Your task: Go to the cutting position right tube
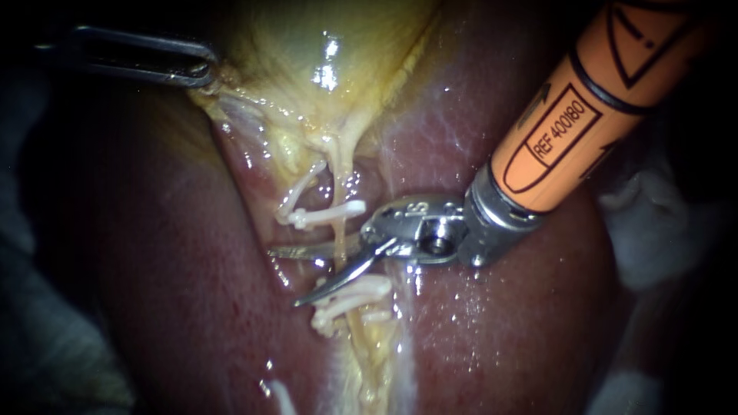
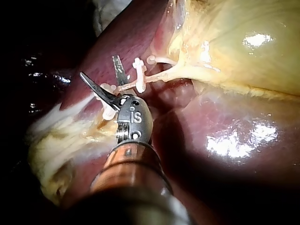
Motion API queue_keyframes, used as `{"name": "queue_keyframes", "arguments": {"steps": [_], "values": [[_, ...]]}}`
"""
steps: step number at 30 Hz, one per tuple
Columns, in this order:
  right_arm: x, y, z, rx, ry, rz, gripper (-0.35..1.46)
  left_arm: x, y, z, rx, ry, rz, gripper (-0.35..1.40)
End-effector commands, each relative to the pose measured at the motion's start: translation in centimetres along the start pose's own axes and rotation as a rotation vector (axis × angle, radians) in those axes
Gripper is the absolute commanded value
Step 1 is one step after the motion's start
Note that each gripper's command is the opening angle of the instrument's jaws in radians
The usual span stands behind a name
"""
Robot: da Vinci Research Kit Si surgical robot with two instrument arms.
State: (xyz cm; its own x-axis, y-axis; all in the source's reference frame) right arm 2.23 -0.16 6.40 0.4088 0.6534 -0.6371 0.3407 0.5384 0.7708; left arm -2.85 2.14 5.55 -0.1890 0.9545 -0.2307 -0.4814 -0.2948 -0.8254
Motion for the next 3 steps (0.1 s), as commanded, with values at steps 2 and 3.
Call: {"name": "queue_keyframes", "arguments": {"steps": [2,3], "values": [[0.0,0.0,0.0,0.0,0.0,0.001,1.32,0.0,0.0,0.0,0.0,0.0,0.0,-0.35],[0.0,0.0,0.0,0.002,0.002,0.006,1.32,0.0,0.0,0.0,0.0,0.0,0.0,-0.35]]}}
